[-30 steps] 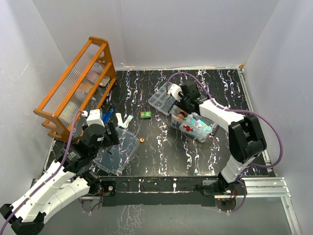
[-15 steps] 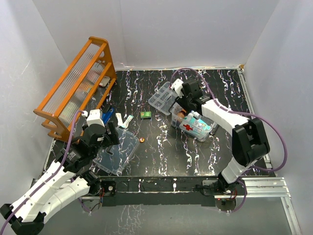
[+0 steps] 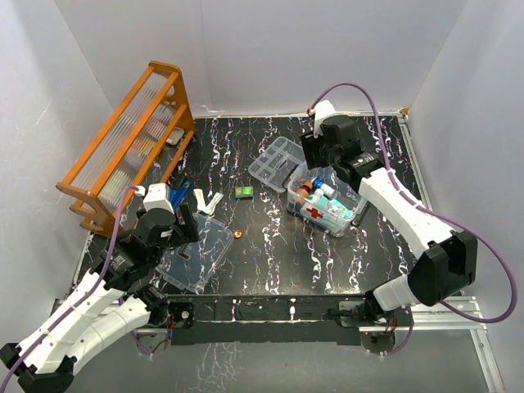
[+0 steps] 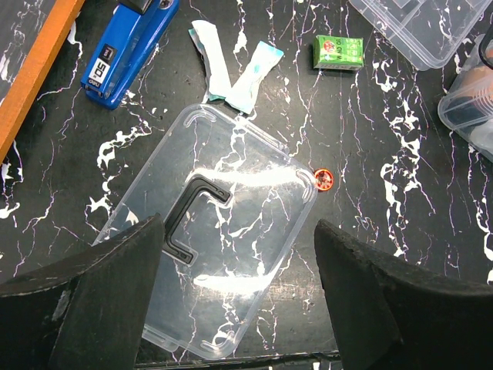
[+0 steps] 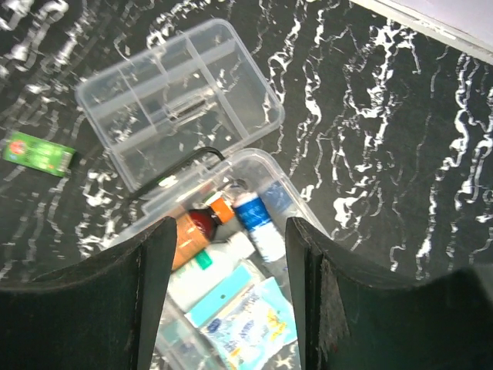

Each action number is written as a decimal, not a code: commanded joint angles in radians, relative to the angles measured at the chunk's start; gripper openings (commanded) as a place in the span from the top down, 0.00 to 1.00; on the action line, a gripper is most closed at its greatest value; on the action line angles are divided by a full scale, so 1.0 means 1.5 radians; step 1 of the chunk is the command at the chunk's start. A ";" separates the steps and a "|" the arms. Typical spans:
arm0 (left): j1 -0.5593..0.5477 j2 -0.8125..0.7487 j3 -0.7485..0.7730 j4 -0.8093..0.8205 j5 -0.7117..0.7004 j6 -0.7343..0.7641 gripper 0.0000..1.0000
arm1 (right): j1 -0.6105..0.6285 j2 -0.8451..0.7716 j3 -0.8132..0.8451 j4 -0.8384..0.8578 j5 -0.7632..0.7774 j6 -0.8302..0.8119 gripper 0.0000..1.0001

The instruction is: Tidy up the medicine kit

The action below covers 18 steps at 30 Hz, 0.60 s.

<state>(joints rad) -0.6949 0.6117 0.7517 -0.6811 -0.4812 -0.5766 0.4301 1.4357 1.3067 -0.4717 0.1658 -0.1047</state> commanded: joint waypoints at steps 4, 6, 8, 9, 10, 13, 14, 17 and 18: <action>0.003 -0.004 0.004 -0.001 -0.006 0.001 0.22 | 0.003 -0.020 0.068 -0.023 -0.094 0.170 0.42; 0.003 -0.002 0.005 -0.002 -0.006 0.000 0.22 | 0.012 -0.009 0.075 -0.024 -0.139 0.170 0.42; 0.003 -0.001 0.005 -0.003 -0.008 -0.002 0.22 | 0.054 0.012 0.090 -0.033 -0.092 0.168 0.41; 0.003 0.000 0.005 -0.004 -0.009 -0.002 0.22 | 0.081 0.025 0.100 -0.038 -0.061 0.161 0.41; 0.003 0.000 0.004 -0.005 -0.012 -0.002 0.22 | 0.102 0.046 0.110 -0.043 -0.031 0.162 0.40; 0.003 -0.003 0.004 -0.006 -0.020 -0.003 0.22 | 0.160 0.094 0.142 -0.047 0.018 0.187 0.40; 0.003 -0.004 0.004 -0.007 -0.022 -0.004 0.22 | 0.178 0.110 0.152 -0.046 0.032 0.199 0.40; 0.003 -0.011 0.003 -0.010 -0.029 -0.006 0.22 | 0.235 0.163 0.180 -0.035 0.066 0.237 0.40; 0.003 -0.012 0.003 -0.010 -0.032 -0.007 0.22 | 0.245 0.181 0.189 -0.033 0.070 0.257 0.40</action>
<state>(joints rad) -0.6949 0.6106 0.7517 -0.6823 -0.4908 -0.5812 0.7296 1.6371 1.5070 -0.5476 0.1699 0.1730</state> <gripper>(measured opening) 0.778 0.600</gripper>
